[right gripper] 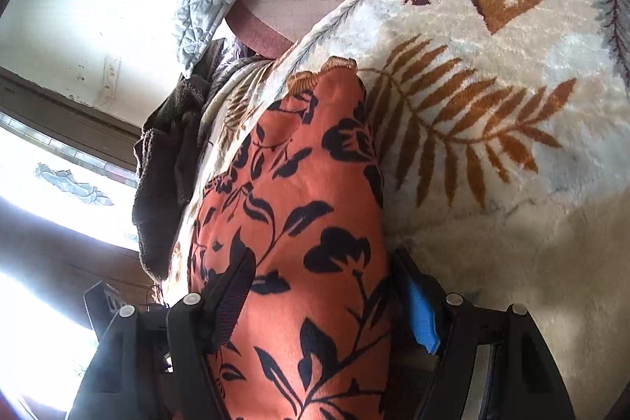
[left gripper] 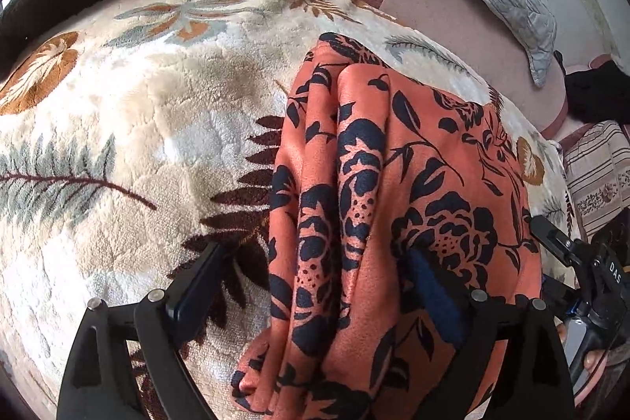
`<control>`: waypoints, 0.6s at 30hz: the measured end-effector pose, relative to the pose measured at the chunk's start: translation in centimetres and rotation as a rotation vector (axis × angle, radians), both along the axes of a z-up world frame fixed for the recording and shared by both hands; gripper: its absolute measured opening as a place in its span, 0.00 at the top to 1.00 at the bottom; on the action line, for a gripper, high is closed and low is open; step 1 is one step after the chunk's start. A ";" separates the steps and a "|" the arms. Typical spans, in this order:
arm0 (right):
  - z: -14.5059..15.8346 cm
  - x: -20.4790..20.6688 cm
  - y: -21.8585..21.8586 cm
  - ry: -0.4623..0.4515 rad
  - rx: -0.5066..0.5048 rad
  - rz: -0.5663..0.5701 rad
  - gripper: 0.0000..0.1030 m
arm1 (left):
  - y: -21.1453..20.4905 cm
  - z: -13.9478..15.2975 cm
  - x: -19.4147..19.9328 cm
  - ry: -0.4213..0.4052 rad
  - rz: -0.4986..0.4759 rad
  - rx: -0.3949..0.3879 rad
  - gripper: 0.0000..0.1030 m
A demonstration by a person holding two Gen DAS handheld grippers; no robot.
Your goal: Fold small clothes
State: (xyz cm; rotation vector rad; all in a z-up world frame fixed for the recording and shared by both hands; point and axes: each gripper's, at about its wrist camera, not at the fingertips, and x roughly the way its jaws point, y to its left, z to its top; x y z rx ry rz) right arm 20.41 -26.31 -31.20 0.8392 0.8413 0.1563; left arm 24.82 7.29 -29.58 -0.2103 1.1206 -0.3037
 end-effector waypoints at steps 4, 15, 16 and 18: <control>-1.7 2.6 0.3 0.029 0.074 0.041 0.28 | -1.0 0.0 0.4 -0.003 -0.032 -0.021 0.11; -1.0 3.0 1.5 0.020 0.017 0.068 0.35 | -2.1 1.0 -0.1 -0.062 -0.073 -0.067 0.57; -0.9 2.9 1.6 0.023 0.015 0.066 0.32 | -2.2 1.1 -0.2 -0.066 -0.074 -0.061 0.57; -1.0 2.7 1.6 0.043 0.038 0.069 0.27 | -2.3 1.1 -0.2 -0.066 -0.071 -0.052 0.56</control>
